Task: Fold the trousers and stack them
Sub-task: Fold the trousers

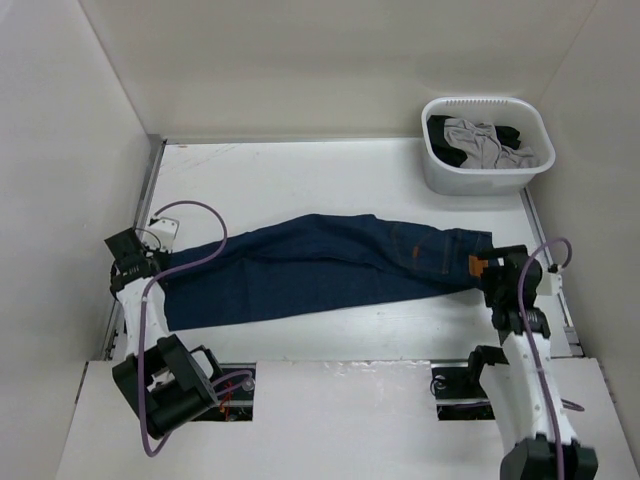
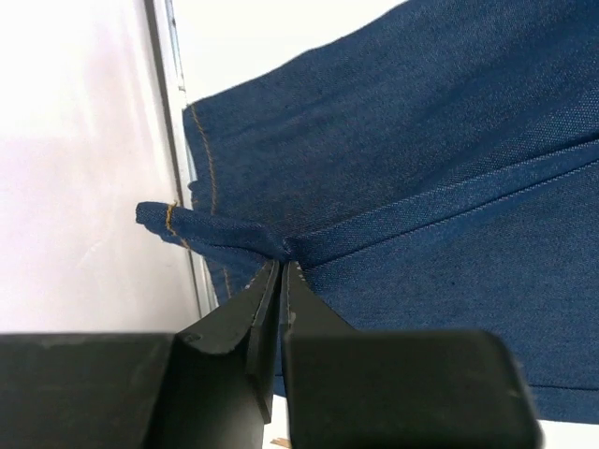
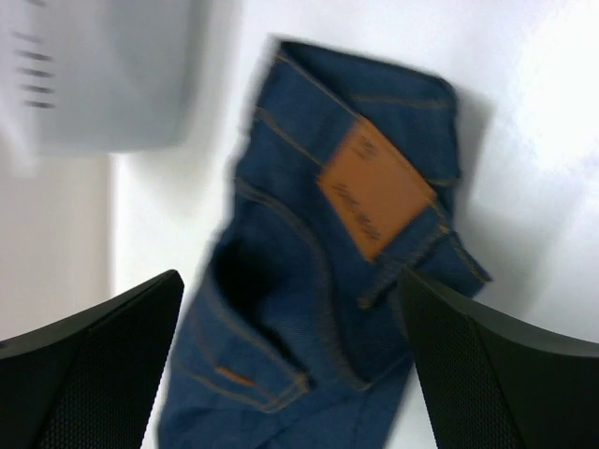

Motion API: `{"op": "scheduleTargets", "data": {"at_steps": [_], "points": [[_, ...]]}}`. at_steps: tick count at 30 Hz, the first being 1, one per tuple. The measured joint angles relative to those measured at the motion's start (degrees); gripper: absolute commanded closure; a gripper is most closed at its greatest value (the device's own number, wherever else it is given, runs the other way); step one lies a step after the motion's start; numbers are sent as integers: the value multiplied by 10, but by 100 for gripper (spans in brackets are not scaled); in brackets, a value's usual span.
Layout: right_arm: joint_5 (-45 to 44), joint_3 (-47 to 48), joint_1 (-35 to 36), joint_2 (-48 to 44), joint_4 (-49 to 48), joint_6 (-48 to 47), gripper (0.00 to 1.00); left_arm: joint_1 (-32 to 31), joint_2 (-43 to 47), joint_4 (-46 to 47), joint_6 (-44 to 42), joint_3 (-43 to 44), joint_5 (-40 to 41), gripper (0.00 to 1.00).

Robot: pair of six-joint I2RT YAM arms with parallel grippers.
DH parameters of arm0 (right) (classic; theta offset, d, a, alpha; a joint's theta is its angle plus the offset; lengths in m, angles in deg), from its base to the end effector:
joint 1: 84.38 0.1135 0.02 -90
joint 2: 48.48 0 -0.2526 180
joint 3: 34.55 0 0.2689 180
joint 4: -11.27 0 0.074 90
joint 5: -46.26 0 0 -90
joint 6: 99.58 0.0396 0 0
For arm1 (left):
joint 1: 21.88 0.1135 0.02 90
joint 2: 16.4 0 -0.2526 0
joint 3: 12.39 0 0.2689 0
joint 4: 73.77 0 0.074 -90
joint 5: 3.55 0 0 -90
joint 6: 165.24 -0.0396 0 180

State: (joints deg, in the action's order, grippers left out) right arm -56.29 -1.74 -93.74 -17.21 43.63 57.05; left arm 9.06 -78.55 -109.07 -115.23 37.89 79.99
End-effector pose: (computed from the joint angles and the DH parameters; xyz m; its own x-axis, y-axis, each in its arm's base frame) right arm 0.1660 -0.0361 0.1941 0.1142 0.8893 -0.4428 0.6001 0.2935 0.7442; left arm 0.2100 0.1207 0.1984 -0.7681 0.2841 -0.5739 0.0631 0.9254 0.3737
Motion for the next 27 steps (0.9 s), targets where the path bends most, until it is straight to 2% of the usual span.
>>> {"op": "scheduleTargets", "data": {"at_steps": [3,5,16,20,25,27], "points": [[27,14,0,110,14,15,0,-6,6,4,-2,0,8,99],[36,24,5,149,43,31,0,-10,7,8,-2,0,14,99],[57,25,9,61,149,118,0,-18,5,10,-5,10,22,98],[57,17,24,-15,213,158,0,-18,-2,12,-6,25,22,98],[41,-42,23,-27,196,216,21,-18,-10,12,-7,29,23,98],[37,-53,23,-7,177,233,25,-18,-12,12,-8,29,24,98]]}}
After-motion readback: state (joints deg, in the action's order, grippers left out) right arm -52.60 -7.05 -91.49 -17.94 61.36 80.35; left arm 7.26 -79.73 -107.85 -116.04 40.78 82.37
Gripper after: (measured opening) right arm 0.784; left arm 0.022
